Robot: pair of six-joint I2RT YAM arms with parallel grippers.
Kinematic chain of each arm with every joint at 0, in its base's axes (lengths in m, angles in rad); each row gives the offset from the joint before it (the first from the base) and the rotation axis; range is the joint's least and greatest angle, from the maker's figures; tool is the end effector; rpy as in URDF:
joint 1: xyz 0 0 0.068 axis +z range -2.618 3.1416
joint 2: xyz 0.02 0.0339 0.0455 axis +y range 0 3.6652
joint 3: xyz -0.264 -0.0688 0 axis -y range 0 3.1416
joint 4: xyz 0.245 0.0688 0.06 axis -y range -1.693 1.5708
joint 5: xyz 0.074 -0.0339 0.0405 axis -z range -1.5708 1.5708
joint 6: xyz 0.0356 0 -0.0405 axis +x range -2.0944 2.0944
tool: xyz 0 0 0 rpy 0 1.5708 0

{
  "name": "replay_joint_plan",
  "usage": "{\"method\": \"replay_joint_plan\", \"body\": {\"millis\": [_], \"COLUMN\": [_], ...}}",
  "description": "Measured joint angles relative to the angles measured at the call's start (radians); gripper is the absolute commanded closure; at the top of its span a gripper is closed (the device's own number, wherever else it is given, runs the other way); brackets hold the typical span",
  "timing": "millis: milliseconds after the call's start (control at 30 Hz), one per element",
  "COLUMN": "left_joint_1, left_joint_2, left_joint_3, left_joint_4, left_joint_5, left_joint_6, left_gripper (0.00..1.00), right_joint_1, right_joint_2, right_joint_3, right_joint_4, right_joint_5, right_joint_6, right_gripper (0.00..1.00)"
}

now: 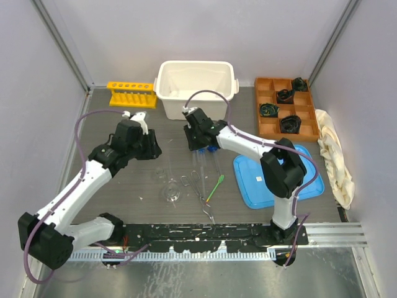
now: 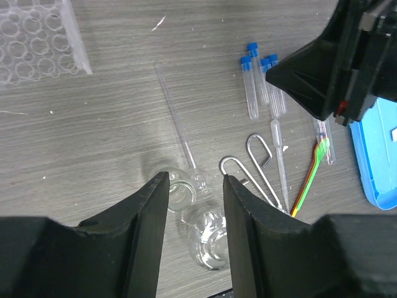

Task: Organize the chemistry lab equipment
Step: Pick up the test tube at the center of the board.

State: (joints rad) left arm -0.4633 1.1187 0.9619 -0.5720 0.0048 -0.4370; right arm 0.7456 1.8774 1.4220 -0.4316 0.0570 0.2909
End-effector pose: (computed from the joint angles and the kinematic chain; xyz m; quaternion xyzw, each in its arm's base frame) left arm 0.2126 -0.1064 0.2990 0.0130 0.9126 -0.1798 0.3670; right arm 0.3065 0.2803 0.2264 -0.2030 0.9197 0.1427 0.3044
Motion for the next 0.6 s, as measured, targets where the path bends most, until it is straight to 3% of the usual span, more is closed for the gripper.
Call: {"method": "replay_joint_plan", "body": {"millis": [200,600], "left_joint_1": [0.0,0.0], "left_joint_2": [-0.05,-0.042], "left_joint_3": [-0.001,-0.002], "left_joint_4": [-0.015,-0.032], "left_joint_5": [-0.023,-0.023], "left_joint_6": [0.008,0.007], "left_gripper": [0.58,0.59], "right_joint_1": [0.01,0.044], "right_joint_2": [0.036,0.04], "right_joint_3": [0.048,-0.056], "right_joint_4": [-0.018,-0.028], "right_joint_5": [-0.018,-0.01], "right_joint_6": [0.01,0.054], "right_gripper": [0.7,0.66]}}
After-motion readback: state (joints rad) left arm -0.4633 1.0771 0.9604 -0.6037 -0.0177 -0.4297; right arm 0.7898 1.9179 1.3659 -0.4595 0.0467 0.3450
